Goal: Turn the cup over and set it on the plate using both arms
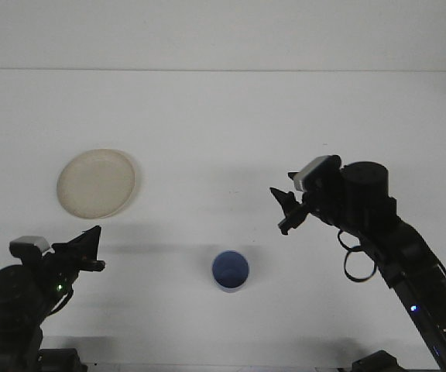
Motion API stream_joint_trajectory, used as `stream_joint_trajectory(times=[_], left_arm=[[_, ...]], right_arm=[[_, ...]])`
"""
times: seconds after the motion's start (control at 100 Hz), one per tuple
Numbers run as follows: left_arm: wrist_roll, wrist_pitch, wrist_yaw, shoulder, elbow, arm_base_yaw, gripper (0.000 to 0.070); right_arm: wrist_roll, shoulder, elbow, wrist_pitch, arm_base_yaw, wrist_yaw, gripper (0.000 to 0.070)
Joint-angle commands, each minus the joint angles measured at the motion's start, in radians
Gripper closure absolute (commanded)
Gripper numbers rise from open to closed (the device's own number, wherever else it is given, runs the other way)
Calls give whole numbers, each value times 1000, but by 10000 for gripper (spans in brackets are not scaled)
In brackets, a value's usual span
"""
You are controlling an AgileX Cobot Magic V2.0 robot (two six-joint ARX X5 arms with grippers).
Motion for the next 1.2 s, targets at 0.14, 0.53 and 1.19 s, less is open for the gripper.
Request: stream_joint_trajectory(times=[0.14, 0.53, 1.19], left_arm=[[240, -201, 148, 346, 268, -51, 573], [363, -390, 156, 755, 599, -343, 230], [425, -522, -47, 1170, 808, -739, 230]], right_arm=[[44, -199, -274, 251, -103, -16, 354], [38, -296, -484, 300, -187, 3, 354], [45, -296, -491, 325, -186, -1, 354]])
